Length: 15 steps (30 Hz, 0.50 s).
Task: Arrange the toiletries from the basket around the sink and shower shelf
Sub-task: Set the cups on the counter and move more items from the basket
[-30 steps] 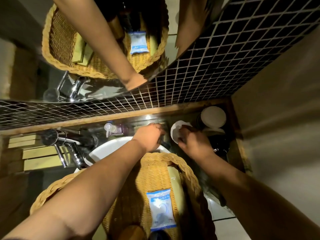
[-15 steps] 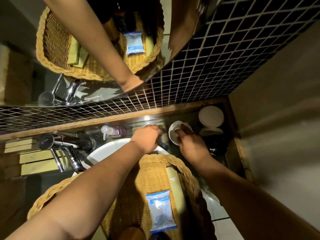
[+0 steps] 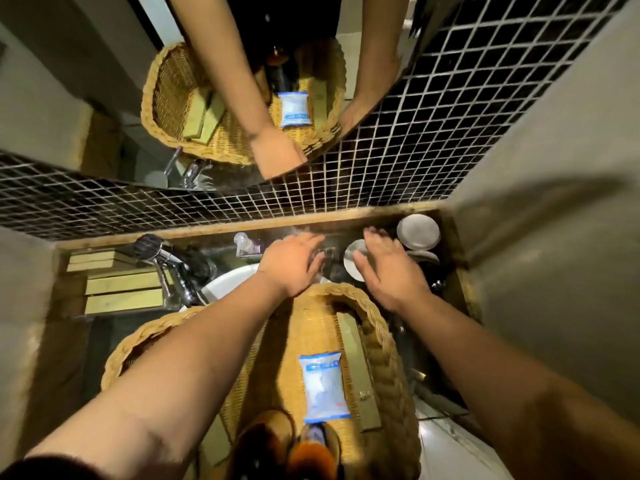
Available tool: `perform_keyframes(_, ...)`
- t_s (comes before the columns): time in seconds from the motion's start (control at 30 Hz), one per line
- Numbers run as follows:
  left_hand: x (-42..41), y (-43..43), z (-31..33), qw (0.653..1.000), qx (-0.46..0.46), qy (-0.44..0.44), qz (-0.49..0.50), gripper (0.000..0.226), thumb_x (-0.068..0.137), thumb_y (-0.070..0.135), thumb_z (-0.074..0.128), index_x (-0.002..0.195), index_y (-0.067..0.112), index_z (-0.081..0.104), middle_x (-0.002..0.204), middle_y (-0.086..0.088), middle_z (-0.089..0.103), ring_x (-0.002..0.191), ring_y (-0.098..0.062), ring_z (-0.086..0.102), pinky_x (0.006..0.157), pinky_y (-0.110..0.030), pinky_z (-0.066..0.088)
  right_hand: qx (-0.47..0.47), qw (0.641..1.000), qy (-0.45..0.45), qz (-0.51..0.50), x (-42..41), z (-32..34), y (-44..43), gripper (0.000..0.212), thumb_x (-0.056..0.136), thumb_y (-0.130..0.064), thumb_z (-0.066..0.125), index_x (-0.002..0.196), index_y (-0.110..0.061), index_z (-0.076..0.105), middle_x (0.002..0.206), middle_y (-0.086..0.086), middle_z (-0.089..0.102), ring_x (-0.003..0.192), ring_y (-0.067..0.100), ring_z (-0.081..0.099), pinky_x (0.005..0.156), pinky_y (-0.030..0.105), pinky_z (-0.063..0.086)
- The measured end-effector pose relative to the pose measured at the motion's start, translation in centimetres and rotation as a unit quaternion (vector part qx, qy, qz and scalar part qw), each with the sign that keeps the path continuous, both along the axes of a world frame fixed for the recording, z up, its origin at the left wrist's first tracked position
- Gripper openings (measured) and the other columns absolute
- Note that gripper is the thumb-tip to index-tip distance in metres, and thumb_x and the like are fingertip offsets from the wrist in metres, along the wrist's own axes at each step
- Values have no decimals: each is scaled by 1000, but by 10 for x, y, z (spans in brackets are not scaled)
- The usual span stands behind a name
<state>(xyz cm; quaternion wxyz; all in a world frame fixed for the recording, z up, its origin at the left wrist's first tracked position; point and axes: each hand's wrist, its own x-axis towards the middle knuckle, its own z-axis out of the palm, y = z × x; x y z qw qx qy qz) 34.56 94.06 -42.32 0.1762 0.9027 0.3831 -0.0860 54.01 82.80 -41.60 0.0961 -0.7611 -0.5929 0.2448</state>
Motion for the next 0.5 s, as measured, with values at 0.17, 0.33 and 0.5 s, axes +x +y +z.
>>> perform_keyframes(0.17,-12,-33,31,1000,28,5,-4,60,101,55,29,152,24,35,155,-2,40,138,-24,40,107,-45,38,29,998,-19,44,-13,35,-20,83,96,-68,14,157,-12,21,164,7,21,152,20,11,122,35,4)
perform_keyframes(0.33,-24,-67,53,997,64,28,-29,65,100,60,28,155,24,30,161,-4,26,142,-26,33,109,-45,36,44,996,-41,67,-30,58,-45,79,99,-62,28,156,-8,20,163,10,20,152,22,12,123,38,7)
perform_keyframes(0.5,-37,-93,60,996,81,20,-29,66,98,60,36,154,24,30,162,-7,24,141,-29,35,109,-46,38,60,993,-54,87,-51,71,-70,79,99,-61,28,156,-7,21,163,11,23,151,25,15,122,40,11)
